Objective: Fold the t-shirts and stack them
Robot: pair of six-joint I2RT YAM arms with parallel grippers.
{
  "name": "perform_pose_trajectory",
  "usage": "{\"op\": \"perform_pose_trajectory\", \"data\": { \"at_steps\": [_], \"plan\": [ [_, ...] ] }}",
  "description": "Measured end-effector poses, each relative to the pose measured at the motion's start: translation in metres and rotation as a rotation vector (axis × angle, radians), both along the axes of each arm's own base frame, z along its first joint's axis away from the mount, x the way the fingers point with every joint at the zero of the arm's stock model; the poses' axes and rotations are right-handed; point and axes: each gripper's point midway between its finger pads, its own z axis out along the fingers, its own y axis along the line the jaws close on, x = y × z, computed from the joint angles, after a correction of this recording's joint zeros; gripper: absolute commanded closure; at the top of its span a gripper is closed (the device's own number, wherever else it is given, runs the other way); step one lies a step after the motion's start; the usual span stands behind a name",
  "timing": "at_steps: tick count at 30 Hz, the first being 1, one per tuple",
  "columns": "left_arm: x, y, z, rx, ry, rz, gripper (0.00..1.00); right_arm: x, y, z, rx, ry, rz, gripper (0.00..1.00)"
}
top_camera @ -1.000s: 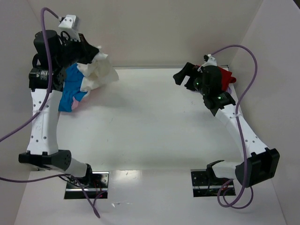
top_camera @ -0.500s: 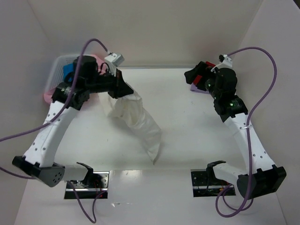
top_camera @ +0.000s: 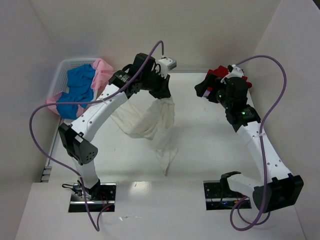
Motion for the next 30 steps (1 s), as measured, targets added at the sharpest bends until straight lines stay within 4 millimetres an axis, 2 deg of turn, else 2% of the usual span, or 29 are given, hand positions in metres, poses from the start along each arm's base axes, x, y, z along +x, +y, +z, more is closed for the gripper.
{"op": "perform_pose_trajectory", "data": {
  "at_steps": [3, 8, 12, 15, 17, 20, 25, 30],
  "plan": [
    [0.013, 0.003, 0.003, 0.017, -0.031, 0.056, 0.99, -0.010, 0.005, -0.015, -0.010, 0.019, 0.048, 0.00],
    [0.037, 0.009, 0.014, 0.019, -0.079, 0.178, 1.00, -0.029, 0.024, -0.042, 0.019, 0.067, 0.165, 0.00],
    [0.059, 0.009, 0.028, 0.005, -0.136, 0.247, 1.00, -0.039, 0.050, -0.054, 0.044, 0.095, 0.253, 0.00],
    [0.075, 0.004, 0.032, -0.008, -0.159, 0.286, 1.00, -0.048, 0.081, -0.055, 0.060, 0.097, 0.337, 0.00],
    [0.085, 0.001, 0.030, -0.010, -0.163, 0.303, 1.00, -0.052, 0.102, -0.059, 0.068, 0.104, 0.384, 0.00],
    [0.094, -0.003, 0.020, 0.002, -0.158, 0.316, 1.00, -0.052, 0.118, -0.073, 0.066, 0.144, 0.408, 0.01],
    [0.098, -0.006, 0.019, -0.008, -0.149, 0.327, 1.00, -0.033, 0.110, -0.102, 0.027, 0.207, 0.310, 0.01],
    [0.098, -0.006, 0.022, -0.013, -0.153, 0.327, 1.00, -0.017, 0.092, -0.103, 0.004, 0.194, 0.170, 0.02]
  ]
}}
